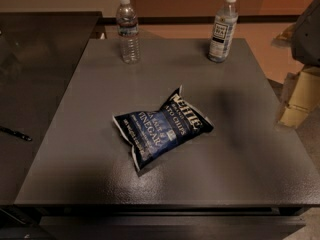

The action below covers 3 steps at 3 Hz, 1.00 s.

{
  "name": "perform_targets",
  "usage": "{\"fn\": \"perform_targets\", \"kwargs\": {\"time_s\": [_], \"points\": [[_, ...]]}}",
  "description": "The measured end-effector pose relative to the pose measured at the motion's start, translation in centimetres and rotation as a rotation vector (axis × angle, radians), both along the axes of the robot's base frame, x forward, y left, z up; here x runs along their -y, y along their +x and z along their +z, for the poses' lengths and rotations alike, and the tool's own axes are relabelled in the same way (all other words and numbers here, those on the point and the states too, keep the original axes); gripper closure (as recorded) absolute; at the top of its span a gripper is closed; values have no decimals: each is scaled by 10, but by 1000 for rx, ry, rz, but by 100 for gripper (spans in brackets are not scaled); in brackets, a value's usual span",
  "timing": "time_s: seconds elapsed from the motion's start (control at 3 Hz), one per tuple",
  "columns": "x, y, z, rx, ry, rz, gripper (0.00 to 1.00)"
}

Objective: Pick water bottle

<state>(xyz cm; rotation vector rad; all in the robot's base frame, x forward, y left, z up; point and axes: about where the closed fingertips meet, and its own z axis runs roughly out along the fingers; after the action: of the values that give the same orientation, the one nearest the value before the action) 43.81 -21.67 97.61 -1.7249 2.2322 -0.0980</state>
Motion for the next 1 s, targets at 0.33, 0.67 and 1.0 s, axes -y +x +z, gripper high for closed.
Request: {"fn": "perform_targets", "kwargs": {"time_s": [0.33, 0.67, 1.0], "points": [[0, 0, 0, 0, 0, 0, 0], [-2, 2, 1, 5, 5, 10, 0], [-12, 18, 1, 24, 54, 38, 0]]}}
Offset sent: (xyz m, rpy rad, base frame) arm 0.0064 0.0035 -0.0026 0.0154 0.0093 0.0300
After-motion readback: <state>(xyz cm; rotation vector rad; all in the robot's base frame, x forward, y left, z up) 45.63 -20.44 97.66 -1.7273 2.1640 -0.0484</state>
